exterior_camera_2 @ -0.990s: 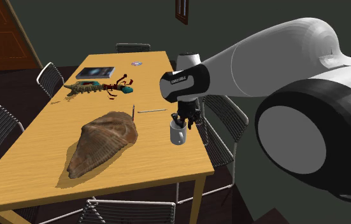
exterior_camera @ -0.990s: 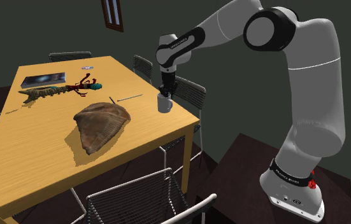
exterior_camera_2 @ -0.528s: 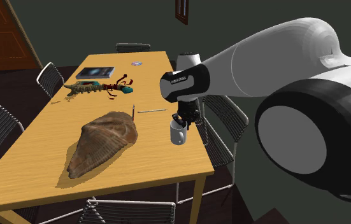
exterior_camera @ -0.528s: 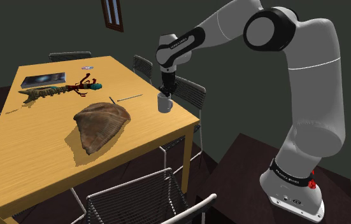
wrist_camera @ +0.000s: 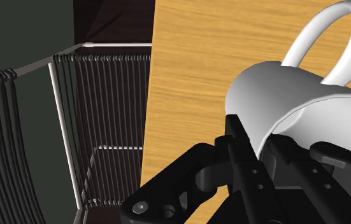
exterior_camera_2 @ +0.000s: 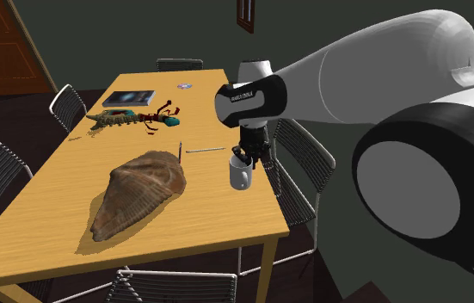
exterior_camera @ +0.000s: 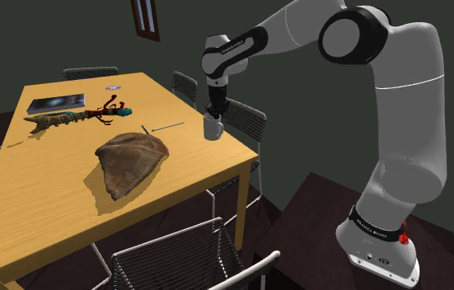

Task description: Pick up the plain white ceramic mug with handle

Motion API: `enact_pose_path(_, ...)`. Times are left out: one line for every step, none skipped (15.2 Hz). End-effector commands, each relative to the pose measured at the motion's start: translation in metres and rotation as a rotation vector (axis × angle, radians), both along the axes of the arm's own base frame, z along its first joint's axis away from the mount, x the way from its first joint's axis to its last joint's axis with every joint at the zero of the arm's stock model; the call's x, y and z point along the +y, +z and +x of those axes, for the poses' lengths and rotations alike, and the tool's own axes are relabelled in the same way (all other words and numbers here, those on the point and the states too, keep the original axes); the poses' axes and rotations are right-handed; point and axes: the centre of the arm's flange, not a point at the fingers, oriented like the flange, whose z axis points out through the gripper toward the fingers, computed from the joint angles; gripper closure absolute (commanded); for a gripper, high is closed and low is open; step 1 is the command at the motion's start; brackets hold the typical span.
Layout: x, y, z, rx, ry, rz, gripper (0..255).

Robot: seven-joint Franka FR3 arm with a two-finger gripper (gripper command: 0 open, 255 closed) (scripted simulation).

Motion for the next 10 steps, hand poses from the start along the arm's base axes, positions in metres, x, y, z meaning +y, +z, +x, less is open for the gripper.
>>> enact_pose_path(0.0, 0.011, -0.001, 0.0, 0.0, 0.0, 255)
enact_pose_path(0.0, 0.016, -0.001, 0.0, 0.0, 0.0, 255)
enact_pose_path(0.0, 0.022, -0.001, 0.0, 0.0, 0.0, 255)
enact_pose_path(0.0, 0.027, -0.001, 0.0, 0.0, 0.0, 255)
enact_pose_path(0.0, 0.032, -0.001, 0.0, 0.0, 0.0, 255)
enact_pose_path(0.0, 0.037, -0.001, 0.0, 0.0, 0.0, 255)
enact_pose_path(0.0, 0.043, -0.001, 0.0, 0.0, 0.0, 255)
enact_pose_path(0.0, 0.048, -0.001, 0.0, 0.0, 0.0, 255)
enact_pose_path(0.0, 0.049, -0.001, 0.0, 0.0, 0.0, 255)
enact_pose_path(0.0, 0.049, -0.001, 0.0, 0.0, 0.0, 255)
